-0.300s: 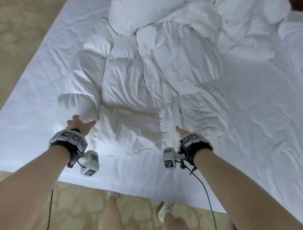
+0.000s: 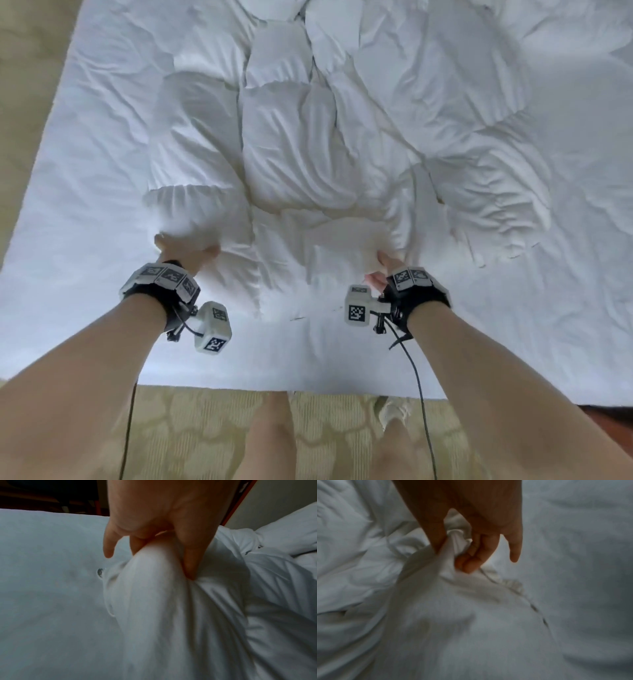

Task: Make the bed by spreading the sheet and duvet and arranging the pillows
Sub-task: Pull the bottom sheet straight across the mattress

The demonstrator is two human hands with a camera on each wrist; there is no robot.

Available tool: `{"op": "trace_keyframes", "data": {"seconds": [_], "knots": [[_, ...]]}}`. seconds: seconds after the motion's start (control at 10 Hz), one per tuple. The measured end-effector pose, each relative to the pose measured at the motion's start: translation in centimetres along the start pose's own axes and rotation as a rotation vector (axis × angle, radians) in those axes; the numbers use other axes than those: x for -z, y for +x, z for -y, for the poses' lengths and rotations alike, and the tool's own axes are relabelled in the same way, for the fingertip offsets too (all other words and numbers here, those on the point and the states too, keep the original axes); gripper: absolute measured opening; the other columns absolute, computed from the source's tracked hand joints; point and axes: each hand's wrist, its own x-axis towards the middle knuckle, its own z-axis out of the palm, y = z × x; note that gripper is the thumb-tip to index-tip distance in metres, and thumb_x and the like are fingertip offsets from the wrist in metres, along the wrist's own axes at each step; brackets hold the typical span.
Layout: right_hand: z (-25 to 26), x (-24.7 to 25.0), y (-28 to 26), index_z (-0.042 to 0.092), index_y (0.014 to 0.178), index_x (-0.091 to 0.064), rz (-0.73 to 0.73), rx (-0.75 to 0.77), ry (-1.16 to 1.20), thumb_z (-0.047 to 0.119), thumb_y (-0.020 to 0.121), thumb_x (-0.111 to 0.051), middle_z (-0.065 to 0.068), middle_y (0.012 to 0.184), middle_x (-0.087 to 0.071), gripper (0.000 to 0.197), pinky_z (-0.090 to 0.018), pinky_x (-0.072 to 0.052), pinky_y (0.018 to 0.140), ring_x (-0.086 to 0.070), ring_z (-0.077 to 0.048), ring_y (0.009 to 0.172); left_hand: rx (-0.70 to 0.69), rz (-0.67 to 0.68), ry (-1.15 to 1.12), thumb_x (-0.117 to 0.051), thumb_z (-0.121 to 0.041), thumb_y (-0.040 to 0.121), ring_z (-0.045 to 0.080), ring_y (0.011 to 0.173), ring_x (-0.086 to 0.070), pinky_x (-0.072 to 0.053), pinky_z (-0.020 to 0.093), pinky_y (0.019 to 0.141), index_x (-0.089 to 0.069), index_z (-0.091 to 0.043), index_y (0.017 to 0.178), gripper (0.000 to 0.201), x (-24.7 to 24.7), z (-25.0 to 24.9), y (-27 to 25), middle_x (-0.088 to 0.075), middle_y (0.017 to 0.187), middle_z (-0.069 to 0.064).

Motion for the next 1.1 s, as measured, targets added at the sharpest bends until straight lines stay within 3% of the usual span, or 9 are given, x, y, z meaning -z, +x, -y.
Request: {"op": "trace_keyframes", "data": {"seconds": [0.1,0.2,0.3,0.4,0.5,0.7,0.9,1.0,1.1], "knots": [[0.2,-3.0,-1.0,0.017,0.091,-0.048,0.000,-0.043,0.142,0.015,0.098,-0.041,0.000,0.077,-0.051,0.010,-0.022,-0.047,0.065,-0.047,-0.010,0.071,-0.175,0.033,0.102,-0.060,-0.024,0.086,0.039,0.109,-0.055,-0.045,0.041,0.086,-0.048,0.005,0.124,0.049,2.1,-0.1,1.0,-0.056,0.121,0.025],[1.7,-3.7,-4.1,0.019,0.072,-0.038,-0.046,0.023,0.118,0.015,0.099,-0.039,0.012,0.033,-0.055,0.027,-0.018,-0.044,0.059,-0.057,-0.006,0.057,-0.307,0.038,0.124,-0.050,-0.016,0.092,0.042,0.112,-0.053,-0.044,0.042,0.091,-0.048,0.009,0.124,0.041,4.6,-0.8,0.5,-0.054,0.123,0.029],[2.7,-3.9,-8.7,0.018,0.068,-0.037,-0.071,0.124,0.171,0.015,0.099,-0.037,0.012,0.025,-0.047,0.031,-0.018,-0.041,0.052,-0.049,0.002,0.027,-0.372,0.038,0.129,-0.045,-0.015,0.095,0.042,0.114,-0.050,-0.041,0.040,0.090,-0.045,0.012,0.124,0.039,8.5,-0.9,-1.0,-0.051,0.125,0.030],[3.4,-2.9,-13.7,0.015,0.059,-0.032,-0.080,0.171,0.289,0.012,0.097,-0.039,0.003,0.026,-0.037,0.038,-0.010,-0.036,0.032,-0.036,-0.006,0.020,-0.433,0.050,0.145,-0.040,-0.014,0.096,0.040,0.116,-0.049,-0.039,0.039,0.092,-0.047,0.010,0.123,0.037,12.4,-0.6,-2.4,-0.050,0.125,0.028],[2.9,-2.7,-19.0,0.018,0.057,-0.033,-0.087,0.164,0.331,0.018,0.096,-0.042,0.006,0.029,-0.035,0.040,-0.025,-0.043,0.045,-0.035,-0.009,0.027,-0.491,0.001,0.140,-0.039,-0.014,0.097,0.040,0.118,-0.050,-0.040,0.038,0.097,-0.051,0.008,0.122,0.035,16.3,0.0,-4.5,-0.054,0.125,0.028],[-2.0,-3.5,-29.0,0.017,0.061,-0.039,-0.165,0.338,0.329,0.023,0.094,-0.046,0.006,0.028,-0.036,0.035,-0.029,-0.045,0.063,-0.033,-0.013,0.048,-0.659,-0.050,0.209,-0.032,-0.021,0.100,0.039,0.129,-0.040,-0.032,0.039,0.106,-0.038,0.005,0.136,0.044,22.6,4.2,-10.3,-0.040,0.141,0.027],[-9.5,-5.3,-35.8,0.016,0.060,-0.040,-0.246,0.336,0.330,0.025,0.093,-0.050,0.005,0.029,-0.039,0.036,-0.033,-0.044,0.071,-0.037,-0.015,0.050,-0.761,-0.053,0.236,-0.037,-0.021,0.099,0.037,0.130,-0.040,-0.033,0.036,0.108,-0.039,0.005,0.137,0.046,26.0,13.7,-13.8,-0.039,0.143,0.025],[-11.7,-8.1,-38.7,0.016,0.061,-0.042,-0.253,0.363,0.318,0.023,0.093,-0.050,0.003,0.038,-0.041,0.034,-0.034,-0.043,0.076,-0.036,-0.014,0.050,-0.747,-0.060,0.279,-0.038,-0.021,0.099,0.038,0.125,-0.045,-0.037,0.037,0.102,-0.044,0.005,0.133,0.044,28.0,17.7,-13.7,-0.044,0.138,0.026],[-13.3,-11.6,-41.2,0.015,0.059,-0.040,-0.260,0.405,0.274,0.022,0.093,-0.049,0.000,0.049,-0.038,0.036,-0.027,-0.039,0.064,-0.034,-0.016,0.049,-0.737,-0.058,0.279,-0.037,-0.021,0.099,0.038,0.123,-0.046,-0.037,0.036,0.100,-0.046,0.007,0.130,0.043,30.8,21.2,-12.6,-0.046,0.136,0.027]]}}
